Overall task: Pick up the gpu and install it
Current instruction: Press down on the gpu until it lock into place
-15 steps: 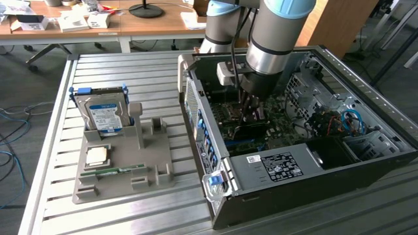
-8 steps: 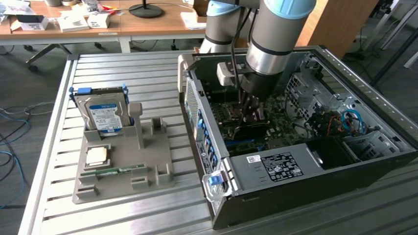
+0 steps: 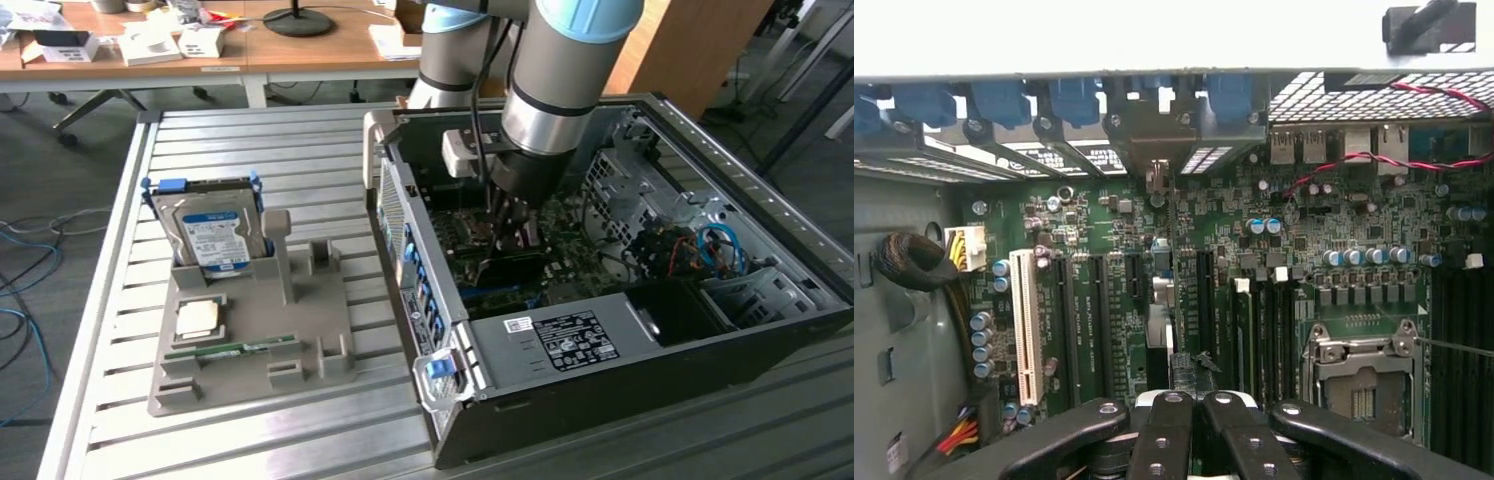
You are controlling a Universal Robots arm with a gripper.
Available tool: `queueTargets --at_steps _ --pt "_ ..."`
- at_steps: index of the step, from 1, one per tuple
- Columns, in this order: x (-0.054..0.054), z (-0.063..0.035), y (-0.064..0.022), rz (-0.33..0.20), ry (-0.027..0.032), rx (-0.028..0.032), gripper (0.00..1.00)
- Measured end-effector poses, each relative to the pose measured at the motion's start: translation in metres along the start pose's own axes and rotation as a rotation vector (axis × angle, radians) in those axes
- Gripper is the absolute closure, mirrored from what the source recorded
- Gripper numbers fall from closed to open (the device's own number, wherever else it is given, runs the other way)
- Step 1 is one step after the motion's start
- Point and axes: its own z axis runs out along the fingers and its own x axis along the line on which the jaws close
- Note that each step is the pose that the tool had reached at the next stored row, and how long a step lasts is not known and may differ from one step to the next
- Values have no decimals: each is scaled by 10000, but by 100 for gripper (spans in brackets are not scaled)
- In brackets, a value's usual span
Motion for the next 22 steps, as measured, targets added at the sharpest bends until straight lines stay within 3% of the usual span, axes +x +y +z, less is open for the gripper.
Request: queueTargets --at_steps 22 --pt "2 9 13 1 8 -4 89"
